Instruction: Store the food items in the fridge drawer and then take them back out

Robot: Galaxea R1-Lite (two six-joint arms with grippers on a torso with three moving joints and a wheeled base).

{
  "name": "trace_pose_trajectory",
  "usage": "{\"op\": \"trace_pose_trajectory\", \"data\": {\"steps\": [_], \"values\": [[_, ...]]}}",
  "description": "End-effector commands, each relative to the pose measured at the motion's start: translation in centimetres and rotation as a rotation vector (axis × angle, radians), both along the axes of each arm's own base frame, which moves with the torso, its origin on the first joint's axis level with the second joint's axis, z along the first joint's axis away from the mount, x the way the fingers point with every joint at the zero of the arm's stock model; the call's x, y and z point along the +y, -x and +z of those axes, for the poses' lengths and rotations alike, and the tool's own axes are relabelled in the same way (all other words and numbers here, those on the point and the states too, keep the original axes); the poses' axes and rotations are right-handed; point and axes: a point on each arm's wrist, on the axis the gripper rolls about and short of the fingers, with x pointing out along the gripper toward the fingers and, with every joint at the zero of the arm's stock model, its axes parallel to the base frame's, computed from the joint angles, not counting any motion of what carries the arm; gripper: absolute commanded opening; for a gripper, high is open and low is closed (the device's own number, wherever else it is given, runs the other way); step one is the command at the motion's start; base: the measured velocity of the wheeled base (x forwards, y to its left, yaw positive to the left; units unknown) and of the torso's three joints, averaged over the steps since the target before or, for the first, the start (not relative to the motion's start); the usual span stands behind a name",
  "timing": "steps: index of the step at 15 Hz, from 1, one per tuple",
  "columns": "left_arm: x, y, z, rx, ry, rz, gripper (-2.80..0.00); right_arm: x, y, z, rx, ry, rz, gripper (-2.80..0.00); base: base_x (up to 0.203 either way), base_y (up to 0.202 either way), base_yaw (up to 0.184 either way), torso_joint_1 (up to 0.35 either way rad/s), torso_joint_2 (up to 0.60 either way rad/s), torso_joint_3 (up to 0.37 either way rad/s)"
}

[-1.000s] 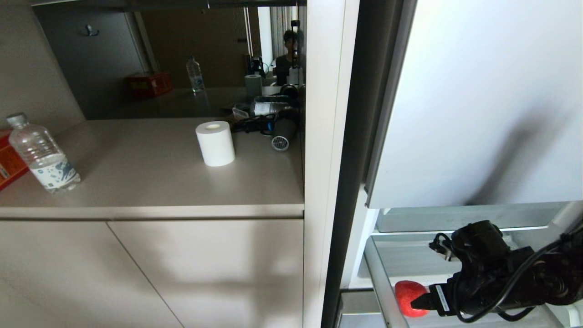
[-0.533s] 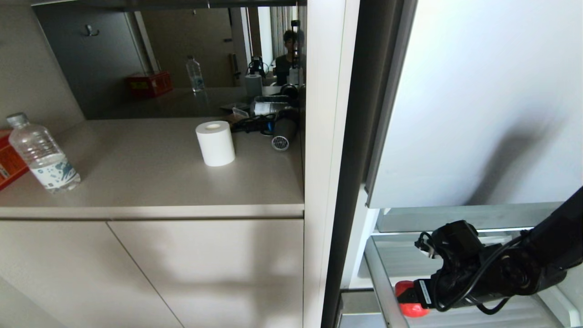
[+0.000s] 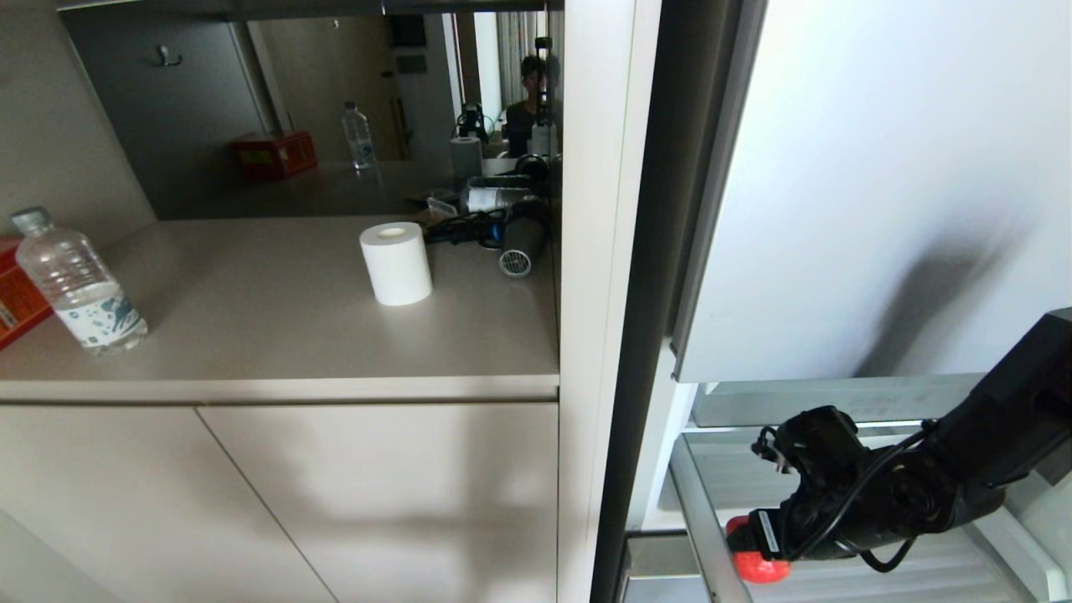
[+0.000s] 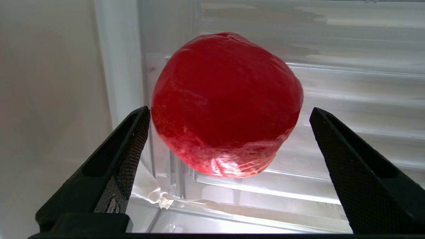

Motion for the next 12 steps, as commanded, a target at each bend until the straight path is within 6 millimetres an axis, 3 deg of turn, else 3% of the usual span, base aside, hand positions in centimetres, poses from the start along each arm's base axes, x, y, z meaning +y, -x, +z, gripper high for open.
{"op": "trace_pose_trajectory", "data": {"steps": [1,12], "values": [[0.0,0.0,-0.01,0.0,0.0,0.001,-2.8,0.07,-0.15,-0.26,0.005,-0.001,0.0,0.0,0.0,0.0,0.0,0.0,0.0,0.0],[0.0,0.0,-0.01,0.0,0.0,0.001,-2.8,0.56,-0.67,-1.16,0.022,0.005,0.009,0.0,0.0,0.0,0.0,0.0,0.0,0.0]]}}
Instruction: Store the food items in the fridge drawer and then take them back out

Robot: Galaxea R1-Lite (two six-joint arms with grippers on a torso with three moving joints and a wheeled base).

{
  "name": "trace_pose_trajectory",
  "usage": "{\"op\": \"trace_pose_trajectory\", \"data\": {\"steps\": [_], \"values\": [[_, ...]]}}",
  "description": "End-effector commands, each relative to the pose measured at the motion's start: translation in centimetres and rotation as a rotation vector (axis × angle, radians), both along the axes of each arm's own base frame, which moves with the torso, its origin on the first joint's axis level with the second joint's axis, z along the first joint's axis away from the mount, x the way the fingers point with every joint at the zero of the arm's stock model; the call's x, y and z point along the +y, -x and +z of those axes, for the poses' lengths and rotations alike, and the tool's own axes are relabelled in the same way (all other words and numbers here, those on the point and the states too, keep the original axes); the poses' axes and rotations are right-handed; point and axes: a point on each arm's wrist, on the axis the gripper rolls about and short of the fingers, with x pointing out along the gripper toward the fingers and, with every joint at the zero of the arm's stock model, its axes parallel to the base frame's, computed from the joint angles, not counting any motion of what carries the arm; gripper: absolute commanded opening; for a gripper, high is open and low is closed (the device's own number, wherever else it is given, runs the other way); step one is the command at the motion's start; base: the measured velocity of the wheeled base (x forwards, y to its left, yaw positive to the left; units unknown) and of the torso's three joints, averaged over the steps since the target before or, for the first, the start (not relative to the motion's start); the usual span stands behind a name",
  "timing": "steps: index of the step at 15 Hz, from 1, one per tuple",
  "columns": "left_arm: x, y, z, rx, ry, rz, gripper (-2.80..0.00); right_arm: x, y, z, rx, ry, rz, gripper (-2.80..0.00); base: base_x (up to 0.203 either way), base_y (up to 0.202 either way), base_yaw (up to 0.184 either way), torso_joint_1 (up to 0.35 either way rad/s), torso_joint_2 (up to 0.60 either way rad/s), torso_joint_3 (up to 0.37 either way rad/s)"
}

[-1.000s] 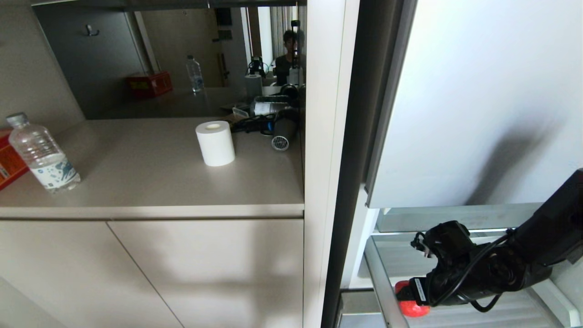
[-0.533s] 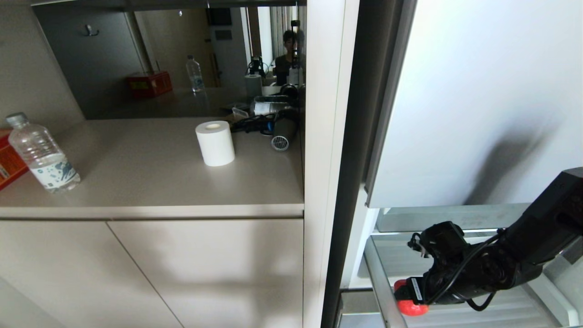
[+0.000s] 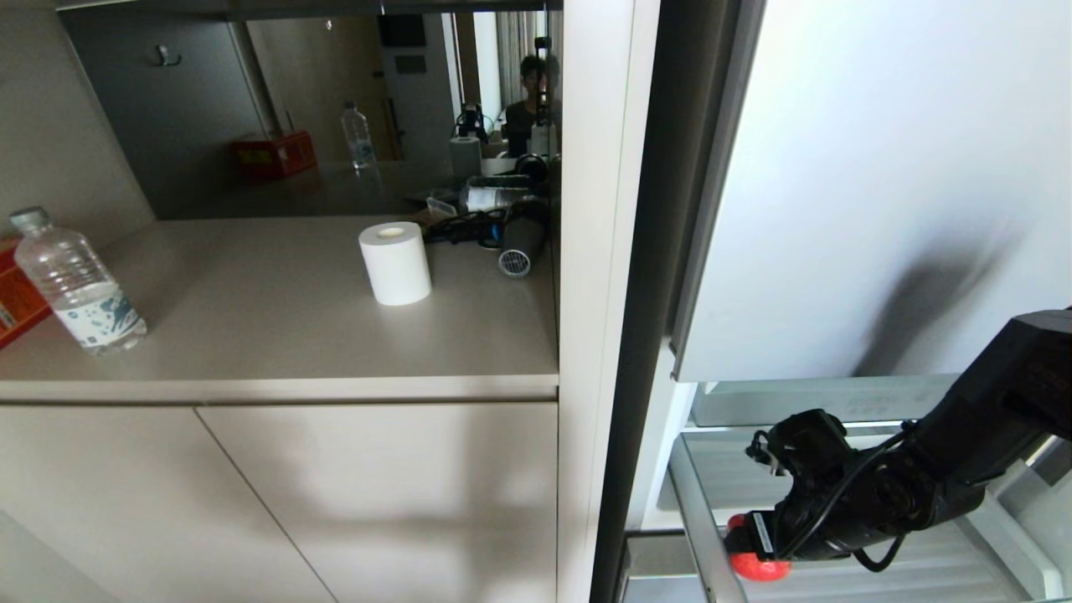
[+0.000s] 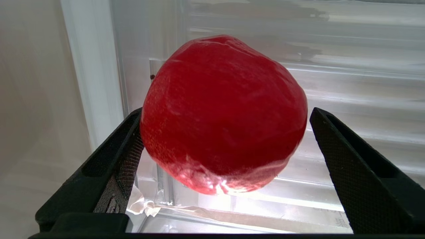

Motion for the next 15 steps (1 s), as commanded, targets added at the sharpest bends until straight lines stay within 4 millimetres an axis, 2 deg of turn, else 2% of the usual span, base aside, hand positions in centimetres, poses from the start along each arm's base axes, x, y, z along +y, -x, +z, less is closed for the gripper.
{"op": "trace_pose_trajectory", "data": {"steps": [1,5,6,11,15], "values": [[0.0,0.0,0.0,0.0,0.0,0.001,-2.8,0.0,0.0,-0.1,0.002,-0.002,0.0,0.0,0.0,0.0,0.0,0.0,0.0,0.0],[0.0,0.0,0.0,0.0,0.0,0.001,-2.8,0.0,0.0,-0.2,0.008,0.0,0.0,0.0,0.0,0.0,0.0,0.0,0.0,0.0],[0.0,0.0,0.0,0.0,0.0,0.001,-2.8,0.0,0.0,-0.2,0.007,0.009,-0.004,-2.8,0.0,0.0,0.0,0.0,0.0,0.0],[0.0,0.0,0.0,0.0,0.0,0.001,-2.8,-0.1,0.3,-0.3,0.01,0.027,-0.012,-2.8,0.0,0.0,0.0,0.0,0.0,0.0],[0.0,0.0,0.0,0.0,0.0,0.001,-2.8,-0.3,1.1,1.4,-0.026,0.02,-0.014,-2.8,0.0,0.0,0.0,0.0,0.0,0.0]]}}
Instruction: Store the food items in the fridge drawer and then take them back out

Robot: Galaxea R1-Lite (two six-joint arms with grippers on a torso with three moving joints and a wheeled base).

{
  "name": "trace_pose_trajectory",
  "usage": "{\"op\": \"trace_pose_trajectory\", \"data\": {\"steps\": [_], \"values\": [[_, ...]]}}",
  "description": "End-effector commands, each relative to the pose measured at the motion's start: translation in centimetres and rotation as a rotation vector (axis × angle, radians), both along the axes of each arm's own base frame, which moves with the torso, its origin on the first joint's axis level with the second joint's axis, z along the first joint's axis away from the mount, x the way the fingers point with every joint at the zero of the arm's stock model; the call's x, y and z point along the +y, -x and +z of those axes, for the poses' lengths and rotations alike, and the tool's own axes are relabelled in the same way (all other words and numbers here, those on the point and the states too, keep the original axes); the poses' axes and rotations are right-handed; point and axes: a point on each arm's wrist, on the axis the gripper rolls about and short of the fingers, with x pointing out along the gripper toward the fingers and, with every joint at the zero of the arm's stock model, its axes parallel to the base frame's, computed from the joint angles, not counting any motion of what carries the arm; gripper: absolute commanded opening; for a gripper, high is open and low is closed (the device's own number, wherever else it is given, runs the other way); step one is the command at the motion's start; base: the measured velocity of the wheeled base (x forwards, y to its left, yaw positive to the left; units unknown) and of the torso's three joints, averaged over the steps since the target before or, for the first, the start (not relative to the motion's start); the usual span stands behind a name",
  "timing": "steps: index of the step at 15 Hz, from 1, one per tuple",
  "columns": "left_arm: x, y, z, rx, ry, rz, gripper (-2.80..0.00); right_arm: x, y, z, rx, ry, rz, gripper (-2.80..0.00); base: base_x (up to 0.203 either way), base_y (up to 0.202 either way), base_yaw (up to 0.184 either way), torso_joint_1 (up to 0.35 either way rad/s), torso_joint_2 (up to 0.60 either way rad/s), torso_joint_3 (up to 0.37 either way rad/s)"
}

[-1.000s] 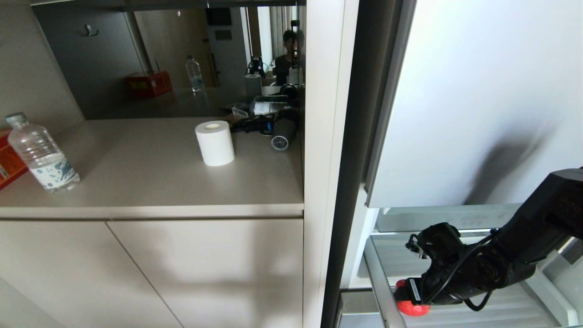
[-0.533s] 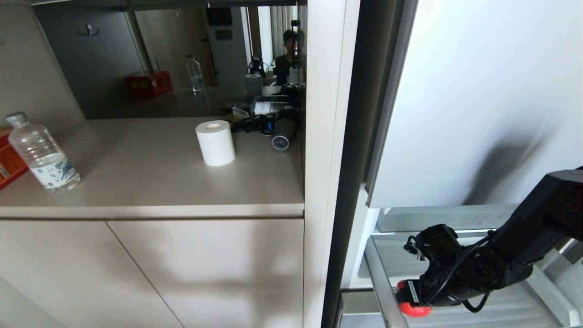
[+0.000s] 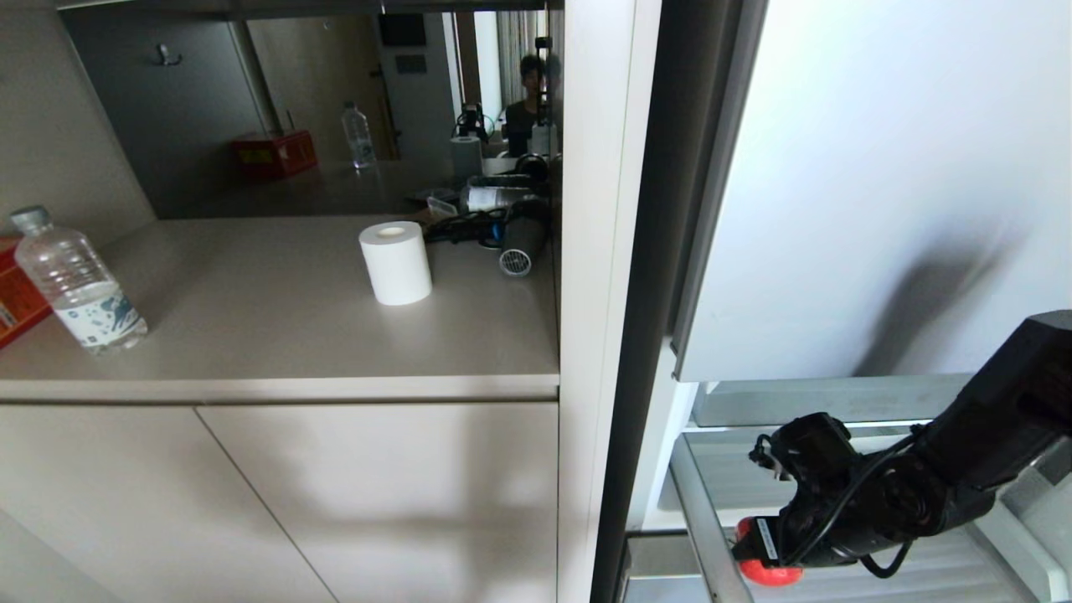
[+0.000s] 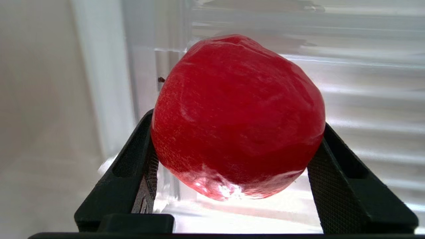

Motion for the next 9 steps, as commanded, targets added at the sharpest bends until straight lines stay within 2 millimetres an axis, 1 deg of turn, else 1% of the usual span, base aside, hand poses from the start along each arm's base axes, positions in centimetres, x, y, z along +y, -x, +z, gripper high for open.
{"op": "trace_pose_trajectory", "data": {"steps": [1,3,7,9], "values": [[0.0,0.0,0.0,0.0,0.0,0.001,-2.8,-0.1,0.5,1.4,-0.039,-0.007,-0.001,-2.8,0.0,0.0,0.0,0.0,0.0,0.0],[0.0,0.0,0.0,0.0,0.0,0.001,-2.8,-0.3,1.4,2.5,-0.061,-0.006,-0.003,-2.8,0.0,0.0,0.0,0.0,0.0,0.0],[0.0,0.0,0.0,0.0,0.0,0.0,-2.8,-0.7,3.2,3.7,-0.084,-0.01,-0.004,-2.8,0.0,0.0,0.0,0.0,0.0,0.0],[0.0,0.0,0.0,0.0,0.0,0.001,-2.8,-1.0,4.0,4.5,-0.113,0.023,-0.031,-2.8,0.0,0.0,0.0,0.0,0.0,0.0]]}}
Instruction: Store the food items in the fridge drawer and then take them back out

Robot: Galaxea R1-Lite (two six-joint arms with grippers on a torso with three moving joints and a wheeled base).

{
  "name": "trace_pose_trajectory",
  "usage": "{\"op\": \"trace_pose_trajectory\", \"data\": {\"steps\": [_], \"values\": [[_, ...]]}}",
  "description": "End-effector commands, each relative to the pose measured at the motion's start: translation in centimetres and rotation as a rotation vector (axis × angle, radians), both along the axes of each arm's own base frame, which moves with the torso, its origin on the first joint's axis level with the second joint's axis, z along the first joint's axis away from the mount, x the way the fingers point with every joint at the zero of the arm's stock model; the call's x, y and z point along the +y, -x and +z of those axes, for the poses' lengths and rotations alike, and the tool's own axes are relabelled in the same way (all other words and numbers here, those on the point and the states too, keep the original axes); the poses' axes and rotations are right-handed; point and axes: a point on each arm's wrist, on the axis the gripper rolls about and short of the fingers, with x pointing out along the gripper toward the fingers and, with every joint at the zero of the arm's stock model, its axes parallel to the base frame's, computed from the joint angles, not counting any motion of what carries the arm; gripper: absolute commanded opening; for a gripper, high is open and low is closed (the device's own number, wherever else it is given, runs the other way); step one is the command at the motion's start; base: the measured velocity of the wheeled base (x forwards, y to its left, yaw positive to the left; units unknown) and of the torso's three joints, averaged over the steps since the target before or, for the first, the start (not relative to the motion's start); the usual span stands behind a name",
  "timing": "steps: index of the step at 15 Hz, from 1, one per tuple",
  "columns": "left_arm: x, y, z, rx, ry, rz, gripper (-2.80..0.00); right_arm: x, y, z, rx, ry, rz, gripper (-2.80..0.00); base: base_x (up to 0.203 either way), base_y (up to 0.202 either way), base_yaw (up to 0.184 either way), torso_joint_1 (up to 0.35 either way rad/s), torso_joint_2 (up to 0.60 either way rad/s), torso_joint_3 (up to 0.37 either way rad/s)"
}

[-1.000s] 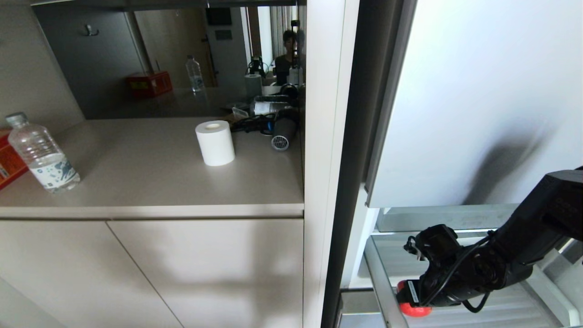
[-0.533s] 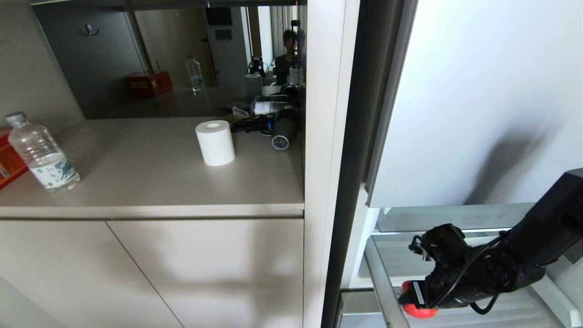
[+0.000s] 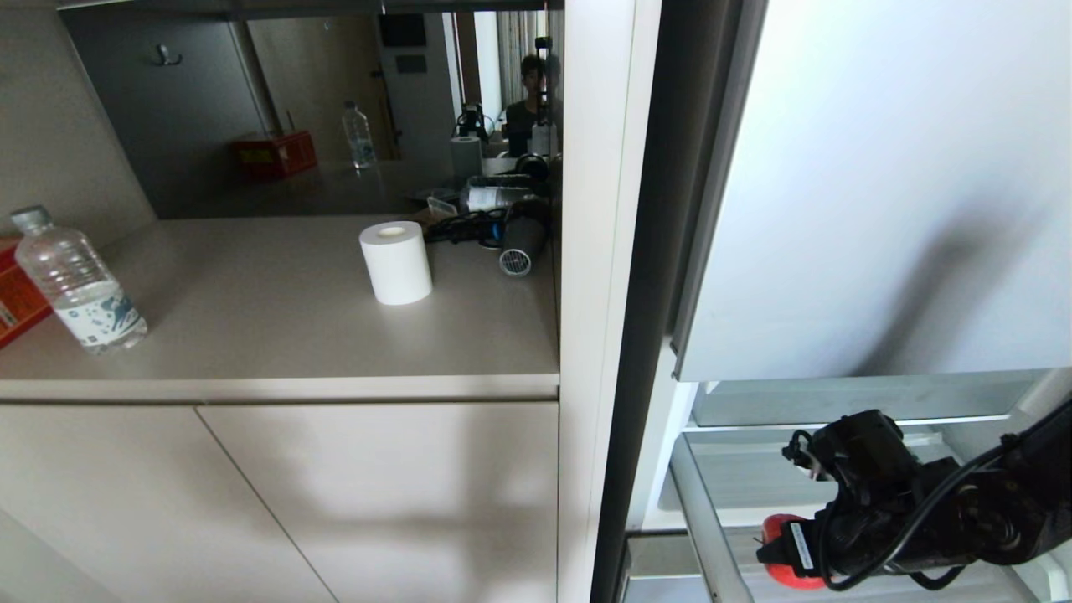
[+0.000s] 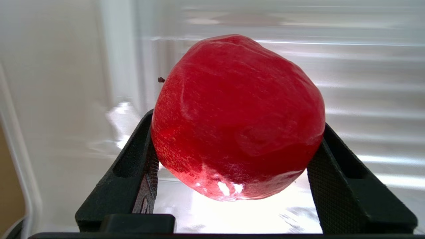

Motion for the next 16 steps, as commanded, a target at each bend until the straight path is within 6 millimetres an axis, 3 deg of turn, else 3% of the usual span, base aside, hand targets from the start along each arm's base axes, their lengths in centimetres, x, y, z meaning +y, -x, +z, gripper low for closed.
{"op": "trace_pose_trajectory", "data": {"steps": [1,8,12,16], "values": [[0.0,0.0,0.0,0.0,0.0,0.001,-2.8,-0.3,0.9,1.4,-0.052,0.018,-0.017,-2.8,0.0,0.0,0.0,0.0,0.0,0.0],[0.0,0.0,0.0,0.0,0.0,0.001,-2.8,-1.9,6.6,6.0,-0.244,0.02,-0.056,-2.8,0.0,0.0,0.0,0.0,0.0,0.0],[0.0,0.0,0.0,0.0,0.0,0.001,-2.8,-3.1,11.4,8.3,-0.415,0.012,-0.093,-2.8,0.0,0.0,0.0,0.0,0.0,0.0],[0.0,0.0,0.0,0.0,0.0,0.001,-2.8,-4.6,16.9,11.1,-0.706,-0.042,-0.15,-2.8,0.0,0.0,0.0,0.0,0.0,0.0]]}}
